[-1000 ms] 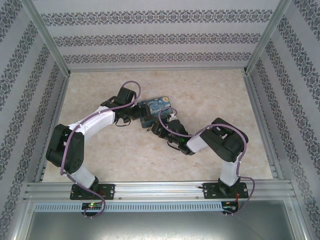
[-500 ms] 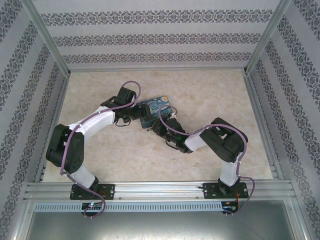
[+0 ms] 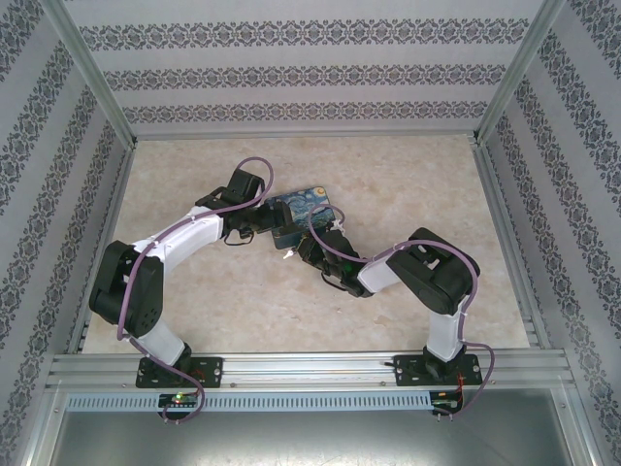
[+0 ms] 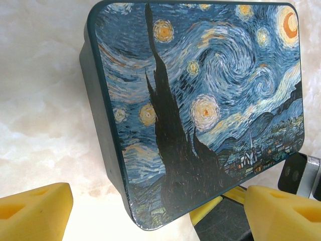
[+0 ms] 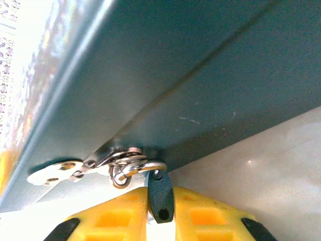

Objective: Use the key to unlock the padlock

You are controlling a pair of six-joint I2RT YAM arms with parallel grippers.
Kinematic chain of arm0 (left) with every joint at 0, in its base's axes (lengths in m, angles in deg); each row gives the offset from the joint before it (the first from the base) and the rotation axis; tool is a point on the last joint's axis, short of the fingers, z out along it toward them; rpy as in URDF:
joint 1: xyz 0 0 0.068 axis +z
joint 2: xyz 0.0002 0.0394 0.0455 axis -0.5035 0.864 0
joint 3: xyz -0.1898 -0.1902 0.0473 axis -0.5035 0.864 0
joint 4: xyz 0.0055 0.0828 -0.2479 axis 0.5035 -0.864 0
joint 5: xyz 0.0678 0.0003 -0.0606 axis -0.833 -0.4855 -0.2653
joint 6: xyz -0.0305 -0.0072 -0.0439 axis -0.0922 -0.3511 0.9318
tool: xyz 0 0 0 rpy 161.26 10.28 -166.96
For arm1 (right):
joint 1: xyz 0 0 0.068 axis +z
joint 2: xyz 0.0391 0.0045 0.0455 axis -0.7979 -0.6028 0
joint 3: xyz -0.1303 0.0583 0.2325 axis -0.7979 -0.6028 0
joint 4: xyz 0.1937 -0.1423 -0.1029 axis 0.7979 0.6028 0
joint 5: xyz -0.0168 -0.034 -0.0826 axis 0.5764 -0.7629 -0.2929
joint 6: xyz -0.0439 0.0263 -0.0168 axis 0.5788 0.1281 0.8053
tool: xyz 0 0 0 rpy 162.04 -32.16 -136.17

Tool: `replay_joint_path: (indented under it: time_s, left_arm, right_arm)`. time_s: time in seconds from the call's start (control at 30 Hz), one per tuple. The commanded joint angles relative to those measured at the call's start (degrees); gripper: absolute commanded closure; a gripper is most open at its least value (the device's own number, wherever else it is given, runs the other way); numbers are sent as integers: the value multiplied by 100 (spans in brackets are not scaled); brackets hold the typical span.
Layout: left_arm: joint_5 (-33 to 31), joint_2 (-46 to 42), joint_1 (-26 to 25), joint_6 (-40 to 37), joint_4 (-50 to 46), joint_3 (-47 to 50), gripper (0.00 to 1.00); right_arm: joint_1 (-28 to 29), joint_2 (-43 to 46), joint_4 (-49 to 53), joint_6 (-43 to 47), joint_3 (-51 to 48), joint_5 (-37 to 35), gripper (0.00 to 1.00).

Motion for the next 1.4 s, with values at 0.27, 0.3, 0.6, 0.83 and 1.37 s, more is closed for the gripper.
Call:
replay_joint_path:
  time_s: [0.27,0.3,0.6,0.83,1.37]
  left_arm:
    - [-860,438,47,-725,-628,-358,11]
    - [-905,472,40,-754,-654,-367,11]
    - [-1417,740,-166,-966,-915,-486,11]
    - [-1530,807,-245,-985,-959,-494,11]
    - [-1582,915,-364,-967,-923,-357,12]
  right_arm:
    - [-70,-97,271,14,-193,20,100]
    - [-81,-81,261,15,-217,20,100]
    - [-229,136,-133,3,-536,109,100]
    - [-351,190,-552,-31,-620,277,100]
    - [-456,-14,-1154,-738,-472,220,100]
